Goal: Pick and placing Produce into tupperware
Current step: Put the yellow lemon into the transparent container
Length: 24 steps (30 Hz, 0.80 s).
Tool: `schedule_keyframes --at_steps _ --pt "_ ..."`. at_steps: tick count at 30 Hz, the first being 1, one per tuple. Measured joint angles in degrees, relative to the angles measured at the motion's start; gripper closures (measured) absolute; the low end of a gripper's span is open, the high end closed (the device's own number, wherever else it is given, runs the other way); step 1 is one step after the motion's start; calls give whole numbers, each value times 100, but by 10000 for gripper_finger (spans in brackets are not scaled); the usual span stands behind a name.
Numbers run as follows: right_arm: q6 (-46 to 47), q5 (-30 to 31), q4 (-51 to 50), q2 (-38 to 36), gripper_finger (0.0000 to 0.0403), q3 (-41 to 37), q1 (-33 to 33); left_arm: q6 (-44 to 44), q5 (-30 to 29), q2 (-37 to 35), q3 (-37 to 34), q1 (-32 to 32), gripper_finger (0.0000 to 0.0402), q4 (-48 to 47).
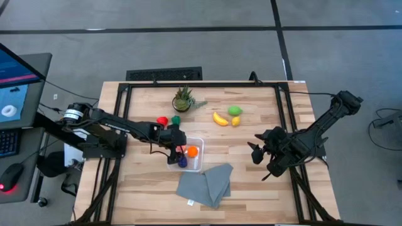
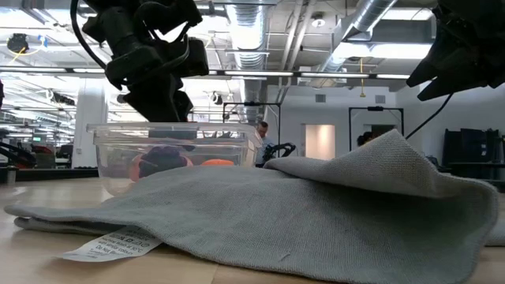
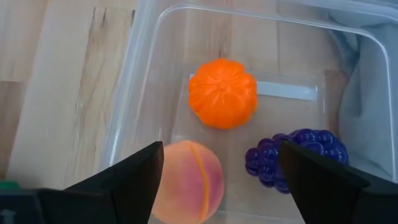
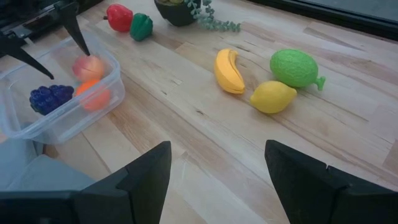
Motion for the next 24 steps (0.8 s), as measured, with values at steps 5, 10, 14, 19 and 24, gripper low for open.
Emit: schedule_keyframes --at_steps 5,10,14,19,24 --pt "-2 -17 -3 0 121 0 -5 -200 179 -61 0 0 95 11" --pt "-4 -229 -108 15 121 0 -170 -449 462 -430 2 101 95 -49" --pt "-2 -306 -271 15 121 0 -436 -562 439 -1013 2 298 95 -185" --pt "59 -579 -353 13 121 0 -1172 -628 66 -1874 2 535 95 -350" --pt "-20 -1266 -148 9 121 0 -2258 -557 -523 -2669 4 698 95 -553"
